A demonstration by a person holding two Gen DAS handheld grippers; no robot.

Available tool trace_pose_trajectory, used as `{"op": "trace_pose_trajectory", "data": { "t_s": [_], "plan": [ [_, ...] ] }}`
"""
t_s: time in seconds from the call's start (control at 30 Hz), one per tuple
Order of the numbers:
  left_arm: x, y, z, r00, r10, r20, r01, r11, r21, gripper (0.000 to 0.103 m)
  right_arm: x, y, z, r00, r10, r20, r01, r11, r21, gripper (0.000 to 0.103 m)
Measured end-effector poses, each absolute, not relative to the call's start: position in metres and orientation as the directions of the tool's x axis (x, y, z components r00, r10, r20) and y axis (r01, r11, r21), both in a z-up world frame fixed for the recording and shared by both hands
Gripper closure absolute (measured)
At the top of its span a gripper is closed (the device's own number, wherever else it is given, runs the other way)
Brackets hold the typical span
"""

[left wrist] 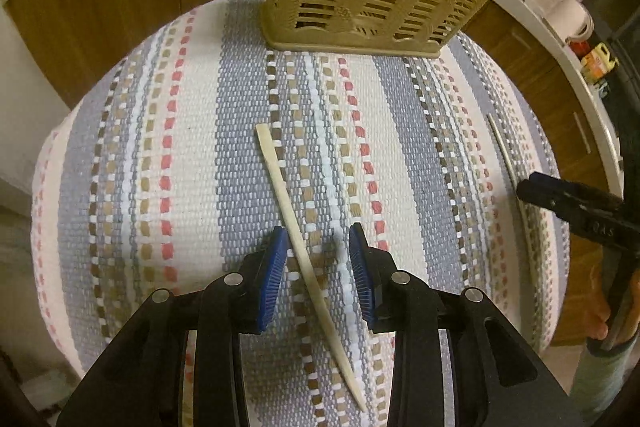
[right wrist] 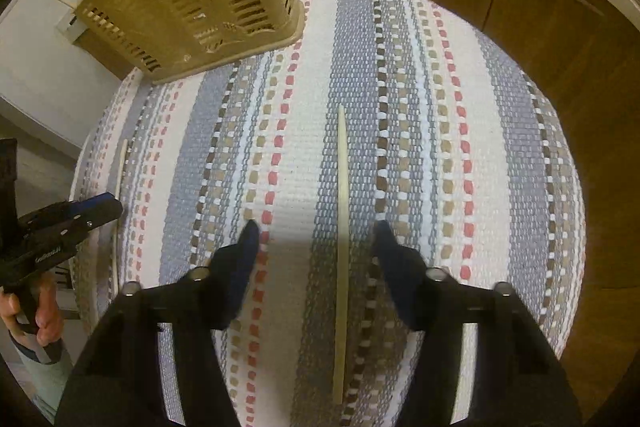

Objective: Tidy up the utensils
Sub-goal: 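Grasp a wooden chopstick with the left tool while the right tool grasps another chopstick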

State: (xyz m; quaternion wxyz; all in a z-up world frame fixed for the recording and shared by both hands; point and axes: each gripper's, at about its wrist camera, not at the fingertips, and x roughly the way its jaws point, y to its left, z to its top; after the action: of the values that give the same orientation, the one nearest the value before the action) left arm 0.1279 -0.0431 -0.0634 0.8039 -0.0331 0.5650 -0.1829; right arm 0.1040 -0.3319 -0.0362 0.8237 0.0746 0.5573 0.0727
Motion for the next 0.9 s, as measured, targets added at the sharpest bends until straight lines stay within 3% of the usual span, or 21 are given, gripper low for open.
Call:
{"op": "trace_pose_trajectory", "data": {
  "t_s": [0.13,0.4,0.73,0.9],
  "plan": [
    [0.129,-0.051,-0.063,0.293,-0.305,-0.906,0.276,0.934,-0.225,0.073,0.111,-0.334,-0.04,0.349,0.195,-0.917,-0.029,0.98,0.197,0.065],
    [0.143,-0.056,-0.063,0.229,-0.313,-0.922,0.3,0.924,-0.239,0.076,0.123,-0.334,-0.042,0.316,0.173,-0.933,-0.051,0.985,0.165,0.065],
    [0.153,-0.068,-0.066,0.18,-0.26,-0.949,0.332,0.924,-0.19,0.076,0.127,-0.327,-0.043,0.285,0.115,-0.952,-0.077,0.992,0.097,0.079],
    [0.16,-0.07,-0.069,0.169,-0.251,-0.953,0.318,0.929,-0.188,0.083,0.131,-0.332,-0.042,0.268,0.133,-0.954,-0.072,0.99,0.118,0.079]
  ]
}}
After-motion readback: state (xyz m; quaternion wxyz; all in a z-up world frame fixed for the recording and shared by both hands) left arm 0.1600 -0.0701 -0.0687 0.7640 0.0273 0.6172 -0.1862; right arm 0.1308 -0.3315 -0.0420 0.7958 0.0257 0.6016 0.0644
